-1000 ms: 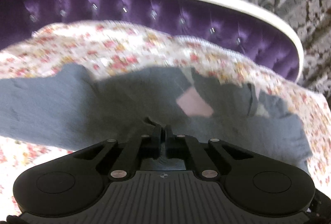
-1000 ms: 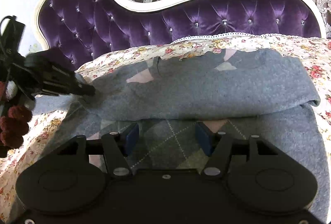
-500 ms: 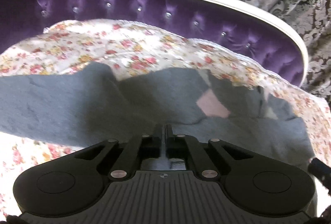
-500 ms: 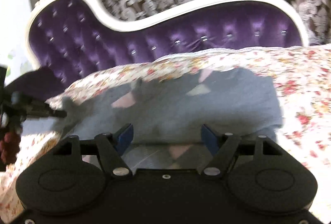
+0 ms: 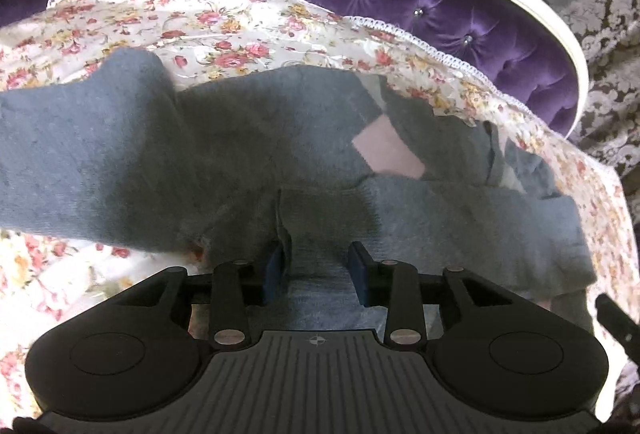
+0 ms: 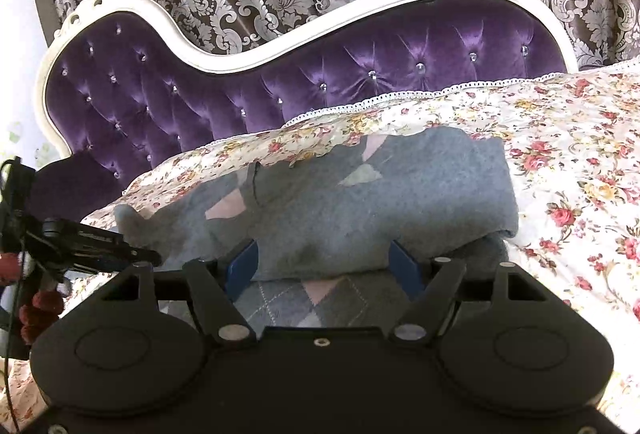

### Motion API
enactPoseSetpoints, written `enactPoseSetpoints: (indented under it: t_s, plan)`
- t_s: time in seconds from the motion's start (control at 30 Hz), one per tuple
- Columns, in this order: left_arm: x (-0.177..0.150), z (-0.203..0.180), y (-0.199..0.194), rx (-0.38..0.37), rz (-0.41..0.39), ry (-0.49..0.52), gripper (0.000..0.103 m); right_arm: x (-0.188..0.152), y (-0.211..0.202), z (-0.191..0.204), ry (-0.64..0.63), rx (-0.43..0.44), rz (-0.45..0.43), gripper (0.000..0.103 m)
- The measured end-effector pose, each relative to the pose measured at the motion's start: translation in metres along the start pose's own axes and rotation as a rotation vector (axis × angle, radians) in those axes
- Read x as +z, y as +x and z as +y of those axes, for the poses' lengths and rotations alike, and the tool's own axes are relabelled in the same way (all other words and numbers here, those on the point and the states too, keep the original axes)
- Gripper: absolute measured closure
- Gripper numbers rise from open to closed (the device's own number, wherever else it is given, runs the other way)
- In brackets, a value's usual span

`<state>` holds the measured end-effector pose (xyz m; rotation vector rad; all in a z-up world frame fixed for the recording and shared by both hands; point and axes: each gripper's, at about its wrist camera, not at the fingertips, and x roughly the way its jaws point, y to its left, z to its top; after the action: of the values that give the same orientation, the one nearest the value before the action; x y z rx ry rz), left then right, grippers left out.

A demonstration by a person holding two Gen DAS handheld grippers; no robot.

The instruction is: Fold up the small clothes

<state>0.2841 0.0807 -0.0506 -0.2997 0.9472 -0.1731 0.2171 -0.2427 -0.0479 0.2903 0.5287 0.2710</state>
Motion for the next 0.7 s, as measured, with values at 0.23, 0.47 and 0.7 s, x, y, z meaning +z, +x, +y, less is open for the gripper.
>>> enactPoseSetpoints:
  t_s: [0.23, 0.47, 0.7]
  plan:
    - [0.000, -0.001, 0.000, -0.055, -0.051, -0.059, 0.100, -0.002, 0.000, -0.004, 0.014, 0.001, 0.003, 0.028]
    - [0.000, -0.005, -0.037, -0.004, -0.198, -0.050, 0.100, -0.003, -0.007, -0.006, -0.003, -0.013, 0.008, 0.028]
    - [0.002, 0.012, -0.028, 0.050, -0.169, -0.068, 0.100, 0.012, -0.007, -0.028, 0.003, -0.076, -0.020, 0.028]
